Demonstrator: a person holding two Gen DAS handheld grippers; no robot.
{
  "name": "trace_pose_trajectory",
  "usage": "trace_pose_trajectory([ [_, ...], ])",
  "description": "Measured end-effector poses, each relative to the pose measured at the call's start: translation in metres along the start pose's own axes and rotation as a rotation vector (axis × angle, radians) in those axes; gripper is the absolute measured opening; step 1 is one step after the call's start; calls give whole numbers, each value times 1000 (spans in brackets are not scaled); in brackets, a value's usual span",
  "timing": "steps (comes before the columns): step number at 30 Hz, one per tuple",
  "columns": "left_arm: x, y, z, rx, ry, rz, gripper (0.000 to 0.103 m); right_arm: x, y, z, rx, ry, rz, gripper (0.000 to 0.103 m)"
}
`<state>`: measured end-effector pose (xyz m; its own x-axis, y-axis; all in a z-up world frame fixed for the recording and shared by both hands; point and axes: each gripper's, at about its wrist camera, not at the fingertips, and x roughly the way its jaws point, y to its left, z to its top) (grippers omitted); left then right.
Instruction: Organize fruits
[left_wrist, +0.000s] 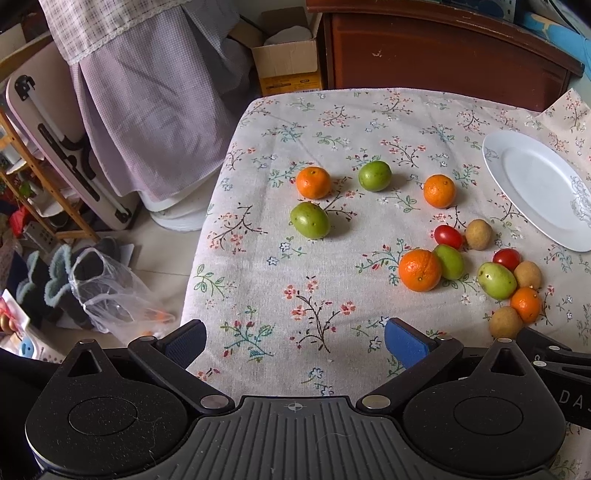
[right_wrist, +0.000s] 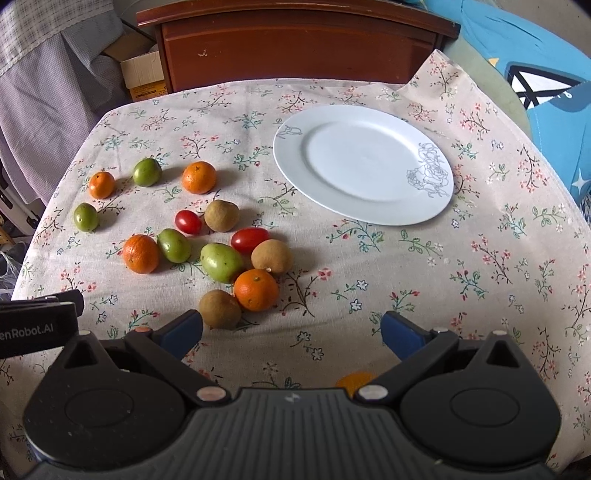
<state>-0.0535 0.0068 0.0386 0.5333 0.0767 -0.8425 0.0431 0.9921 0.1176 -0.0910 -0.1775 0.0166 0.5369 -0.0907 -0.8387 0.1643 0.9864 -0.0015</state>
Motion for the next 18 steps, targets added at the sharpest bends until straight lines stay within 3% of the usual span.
trace_pose_trajectory([
  [18,0,-2,-2,12,-5,-2,103,0,0,-2,-11,24,-14,102],
])
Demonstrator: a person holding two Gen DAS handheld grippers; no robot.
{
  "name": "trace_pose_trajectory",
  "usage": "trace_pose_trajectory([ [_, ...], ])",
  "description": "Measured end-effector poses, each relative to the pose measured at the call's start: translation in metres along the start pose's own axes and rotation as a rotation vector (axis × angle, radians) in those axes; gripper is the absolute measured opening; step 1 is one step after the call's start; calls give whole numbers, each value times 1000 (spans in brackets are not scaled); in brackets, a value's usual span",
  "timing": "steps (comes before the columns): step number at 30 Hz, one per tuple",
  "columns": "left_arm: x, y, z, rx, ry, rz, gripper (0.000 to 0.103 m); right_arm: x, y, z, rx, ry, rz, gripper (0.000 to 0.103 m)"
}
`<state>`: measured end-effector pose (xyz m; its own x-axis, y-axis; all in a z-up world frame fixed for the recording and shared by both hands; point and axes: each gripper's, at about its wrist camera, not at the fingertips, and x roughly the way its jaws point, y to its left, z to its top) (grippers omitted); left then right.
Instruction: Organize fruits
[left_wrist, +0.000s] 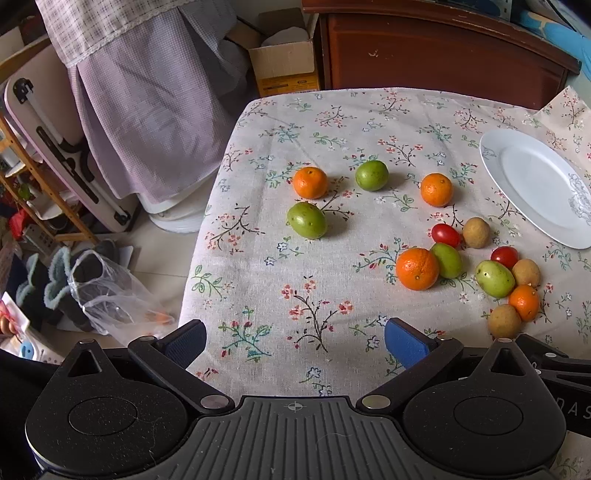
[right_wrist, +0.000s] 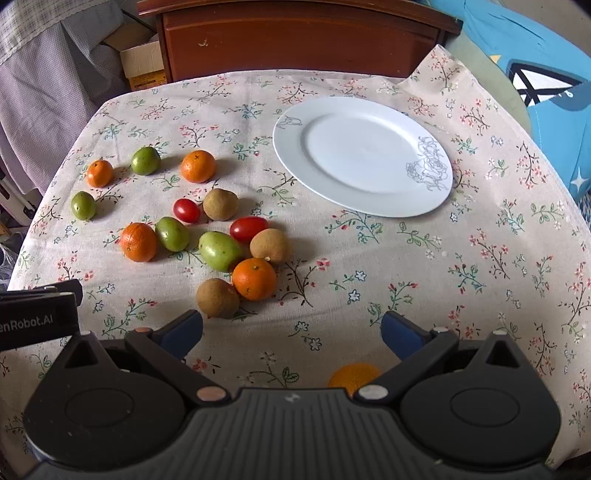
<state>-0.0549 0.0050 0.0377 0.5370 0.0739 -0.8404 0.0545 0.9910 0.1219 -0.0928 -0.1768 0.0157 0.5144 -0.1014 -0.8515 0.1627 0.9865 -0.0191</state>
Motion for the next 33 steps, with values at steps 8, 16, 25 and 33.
trace_pose_trajectory([
  [8,-2,1,0,0,-9,-3,103,-7,-13,-7,-4,24,-17,102],
  [16,-9,1,1,-11,-21,-39,103,-29,-21,-22,53,70,39,102],
  [25,-17,11,6,-40,-45,-44,103,-36,-6,-25,206,62,124,101],
  [33,-8,18,3,-20,-36,-15,103,-28,12,-23,76,-18,56,101],
])
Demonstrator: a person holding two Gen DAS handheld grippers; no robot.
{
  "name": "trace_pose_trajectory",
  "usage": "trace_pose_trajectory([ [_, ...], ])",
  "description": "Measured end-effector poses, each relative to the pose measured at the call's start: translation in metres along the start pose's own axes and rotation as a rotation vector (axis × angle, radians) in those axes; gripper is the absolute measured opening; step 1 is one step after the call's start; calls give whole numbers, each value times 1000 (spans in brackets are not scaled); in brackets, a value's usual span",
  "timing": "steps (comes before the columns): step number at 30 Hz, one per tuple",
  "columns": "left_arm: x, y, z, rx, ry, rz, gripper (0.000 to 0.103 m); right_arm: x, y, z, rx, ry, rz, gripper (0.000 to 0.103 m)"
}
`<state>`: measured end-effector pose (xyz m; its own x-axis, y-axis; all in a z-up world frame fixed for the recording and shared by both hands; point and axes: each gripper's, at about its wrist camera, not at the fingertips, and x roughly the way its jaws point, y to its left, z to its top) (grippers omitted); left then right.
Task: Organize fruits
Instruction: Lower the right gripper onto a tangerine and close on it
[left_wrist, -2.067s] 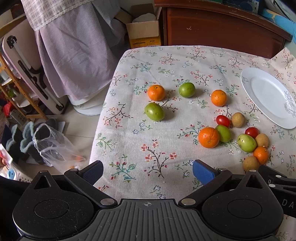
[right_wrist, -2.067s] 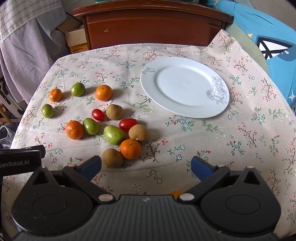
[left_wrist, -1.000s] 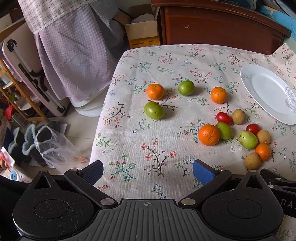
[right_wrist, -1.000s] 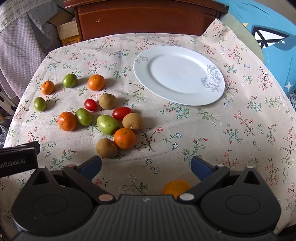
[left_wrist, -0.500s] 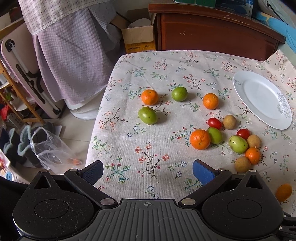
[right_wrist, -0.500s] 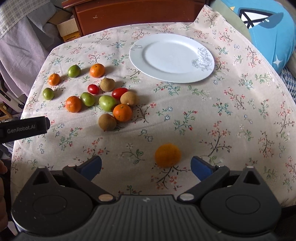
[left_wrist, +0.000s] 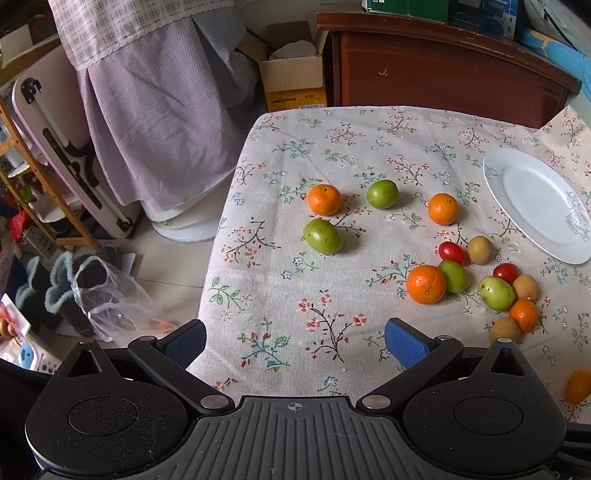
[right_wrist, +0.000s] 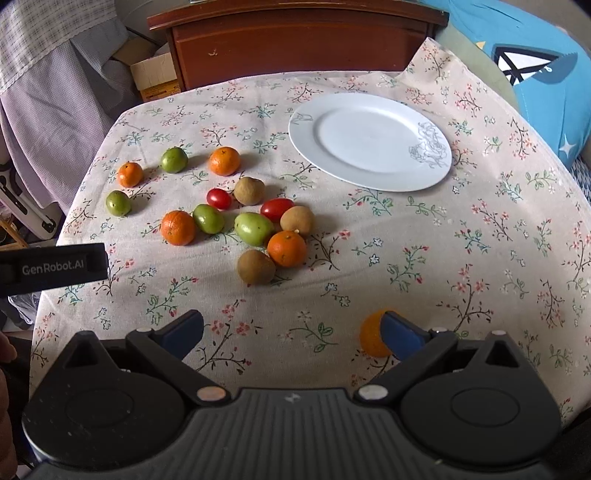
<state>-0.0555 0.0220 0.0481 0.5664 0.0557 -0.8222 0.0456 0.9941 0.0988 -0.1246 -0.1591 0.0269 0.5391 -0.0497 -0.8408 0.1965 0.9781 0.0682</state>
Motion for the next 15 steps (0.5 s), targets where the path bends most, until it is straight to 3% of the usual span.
trace_pose_trajectory([
  [6,5,-3,-2,18,19,0,103,8,2,5,-18,5,-21,101],
  [9,4,-8,-3,33,14,-10,103,8,-3,5,11,1,21,101],
  [15,1,-13,-4,44,-5,-52,103,-5,-14,4,-66,-63,-9,100],
])
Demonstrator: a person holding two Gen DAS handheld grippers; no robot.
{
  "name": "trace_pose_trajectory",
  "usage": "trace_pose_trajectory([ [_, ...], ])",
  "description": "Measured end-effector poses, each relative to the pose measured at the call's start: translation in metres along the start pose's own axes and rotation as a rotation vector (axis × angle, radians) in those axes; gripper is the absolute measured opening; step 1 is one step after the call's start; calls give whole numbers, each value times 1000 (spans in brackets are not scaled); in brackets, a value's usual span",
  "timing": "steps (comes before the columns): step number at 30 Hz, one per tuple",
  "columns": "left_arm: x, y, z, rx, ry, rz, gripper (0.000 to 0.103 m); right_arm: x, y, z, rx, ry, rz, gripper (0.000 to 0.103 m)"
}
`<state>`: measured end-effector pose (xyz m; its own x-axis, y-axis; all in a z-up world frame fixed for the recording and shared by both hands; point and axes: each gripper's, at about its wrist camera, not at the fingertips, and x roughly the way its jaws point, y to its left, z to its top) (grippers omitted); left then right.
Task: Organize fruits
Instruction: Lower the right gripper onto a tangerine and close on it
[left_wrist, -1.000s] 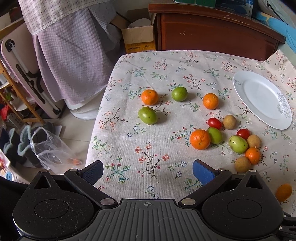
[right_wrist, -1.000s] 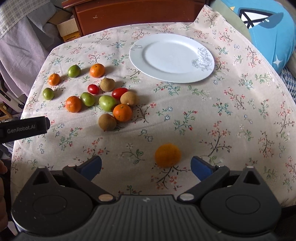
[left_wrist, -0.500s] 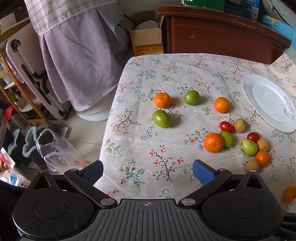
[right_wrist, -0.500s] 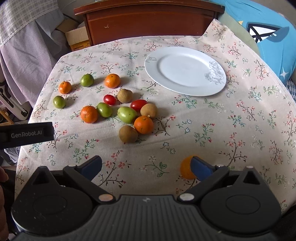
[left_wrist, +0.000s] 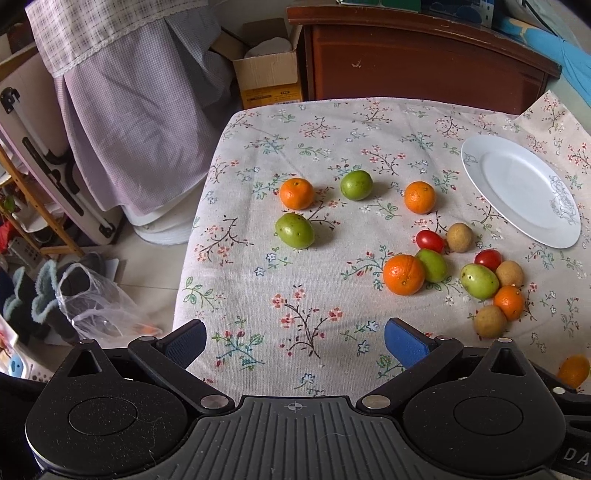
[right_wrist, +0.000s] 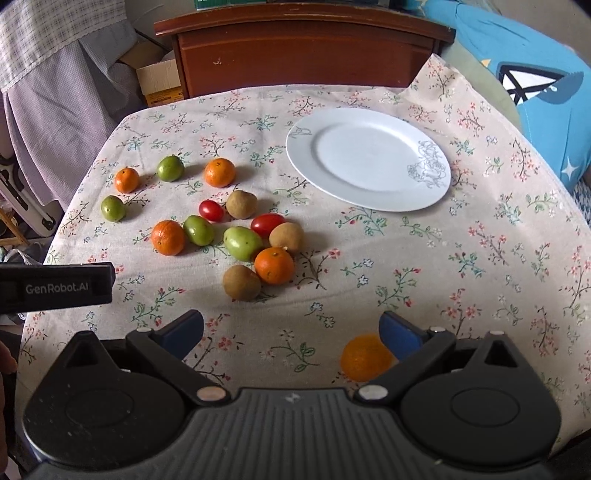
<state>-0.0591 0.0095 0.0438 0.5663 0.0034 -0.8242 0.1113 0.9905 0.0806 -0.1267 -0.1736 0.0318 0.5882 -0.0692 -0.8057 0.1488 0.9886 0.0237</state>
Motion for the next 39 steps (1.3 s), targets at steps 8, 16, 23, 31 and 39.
trace_pose_trajectory([
  [8,-2,9,4,-51,-14,-29,103,-20,-66,-10,164,-36,16,100],
  [16,-2,26,12,-103,-30,-43,103,-14,-74,-24,170,17,12,99],
  [23,3,42,18,-158,0,-27,103,-11,-60,-33,91,37,46,88],
  [31,3,65,25,-205,-3,-36,103,-1,-60,-34,114,53,60,67],
  [39,12,60,25,-156,-24,-12,103,7,-57,-35,118,54,82,33],
])
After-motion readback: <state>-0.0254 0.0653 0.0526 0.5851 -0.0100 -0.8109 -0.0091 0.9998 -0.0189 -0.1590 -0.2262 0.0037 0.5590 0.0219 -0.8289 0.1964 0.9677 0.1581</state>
